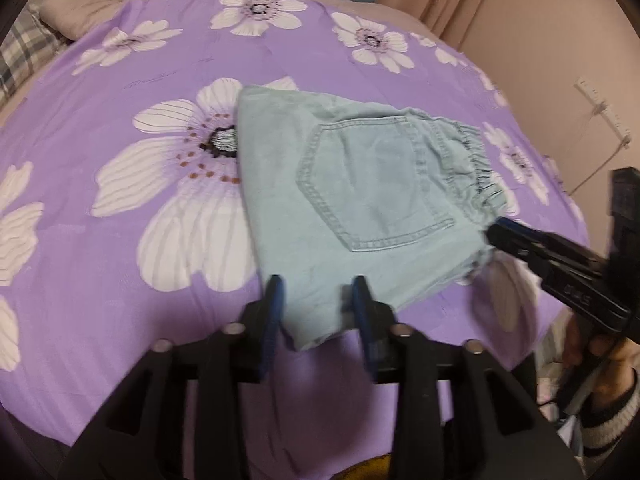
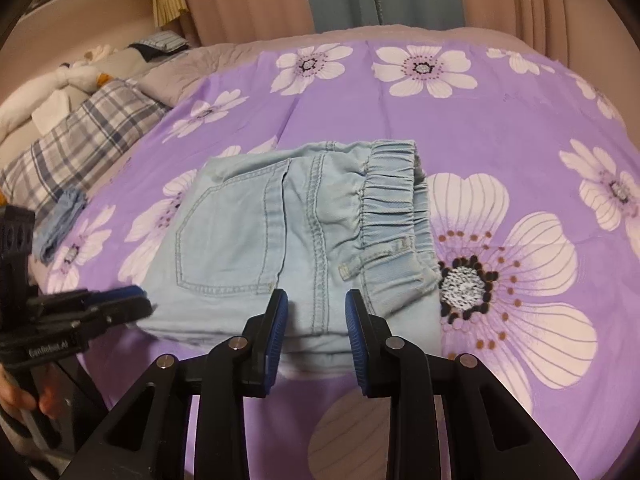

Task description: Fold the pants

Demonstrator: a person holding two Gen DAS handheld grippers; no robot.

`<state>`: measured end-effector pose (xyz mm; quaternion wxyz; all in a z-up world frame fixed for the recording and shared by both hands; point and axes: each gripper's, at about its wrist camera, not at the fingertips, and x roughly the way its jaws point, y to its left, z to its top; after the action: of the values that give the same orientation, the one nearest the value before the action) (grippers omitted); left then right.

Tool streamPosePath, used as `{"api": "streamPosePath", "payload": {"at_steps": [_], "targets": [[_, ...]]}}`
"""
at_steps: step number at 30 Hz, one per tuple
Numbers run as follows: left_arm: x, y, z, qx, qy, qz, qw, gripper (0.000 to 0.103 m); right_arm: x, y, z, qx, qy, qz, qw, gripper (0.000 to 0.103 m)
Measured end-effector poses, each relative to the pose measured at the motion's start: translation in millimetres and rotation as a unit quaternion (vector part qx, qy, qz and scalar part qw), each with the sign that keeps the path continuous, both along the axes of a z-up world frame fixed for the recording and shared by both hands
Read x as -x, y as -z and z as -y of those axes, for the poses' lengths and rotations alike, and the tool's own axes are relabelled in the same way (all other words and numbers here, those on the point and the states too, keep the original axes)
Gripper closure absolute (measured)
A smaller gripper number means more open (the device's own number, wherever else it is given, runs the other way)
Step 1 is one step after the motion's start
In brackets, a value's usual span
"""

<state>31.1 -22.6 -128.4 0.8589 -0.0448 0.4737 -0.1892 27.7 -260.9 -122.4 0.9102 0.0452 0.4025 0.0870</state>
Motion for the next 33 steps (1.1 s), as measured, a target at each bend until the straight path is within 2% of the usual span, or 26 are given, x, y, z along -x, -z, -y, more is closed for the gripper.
{"api": "streamPosePath", "payload": {"at_steps": [1,4,12,17,21,26,29,33], "targets": [[-0.4,-0.6,-0.6,-0.006,-0.003,0.001,1.0,0.055,1.9,-1.6,0.0,0.011,0.003,0.002,1.0,0.074],[-1.9,-1.3,-1.9,-0.005,-0.007,-0.003,1.0,0.054,6.2,-10.8,0.1,0.046,0.011,0.023,0.999,0.074],[4.4,-19.7,3.8,-0.023,-0.01,0.028,0.9993,0.055,-28.7,-37.9,-3.1,0.045,0.006,0.065,0.997,0.074],[3.0,-16.4,17.4,-0.038,0.014,0.031,0.9987,0.056,-50.1,-29.8,-9.4,0.028,0.004,0.045,0.999,0.074],[0.4,-4.2,25.4,-0.045,0.021,0.013,0.9987,0.057,-68.4,3.8,-3.9,0.019,0.016,-0.017,1.0,0.075],[-3.8,-2.0,22.2,-0.035,0.018,0.002,0.9992,0.056,-65.6,5.6,-2.1,0.015,0.013,-0.015,1.0,0.077],[-2.3,-1.5,22.4,-0.038,0.018,0.003,0.9991,0.056,-59.2,-1.3,1.1,-0.004,0.014,-0.014,1.0,0.077],[-1.0,-0.2,24.0,-0.04,0.017,0.004,0.9991,0.056,-33.1,-12.7,0.4,-0.006,-0.005,0.008,1.0,0.077]]}}
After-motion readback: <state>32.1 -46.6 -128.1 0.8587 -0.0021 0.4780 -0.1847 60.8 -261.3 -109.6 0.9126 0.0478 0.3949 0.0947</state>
